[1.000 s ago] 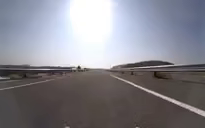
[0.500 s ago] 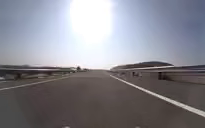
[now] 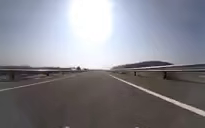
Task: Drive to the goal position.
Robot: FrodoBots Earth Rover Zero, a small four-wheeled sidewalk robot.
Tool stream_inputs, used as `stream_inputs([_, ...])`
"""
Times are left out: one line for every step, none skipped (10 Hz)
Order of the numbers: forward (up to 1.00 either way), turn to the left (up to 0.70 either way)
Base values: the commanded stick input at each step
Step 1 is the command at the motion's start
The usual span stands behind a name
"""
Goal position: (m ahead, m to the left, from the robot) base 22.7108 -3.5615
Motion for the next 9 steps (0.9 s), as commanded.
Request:
stream_inputs([1.00, 0.00])
stream_inputs([1.00, 0.00])
stream_inputs([1.00, 0.00])
stream_inputs([1.00, 0.00])
stream_inputs([1.00, 0.00])
stream_inputs([1.00, 0.00])
stream_inputs([1.00, 0.00])
stream_inputs([1.00, 0.00])
stream_inputs([1.00, 0.00])
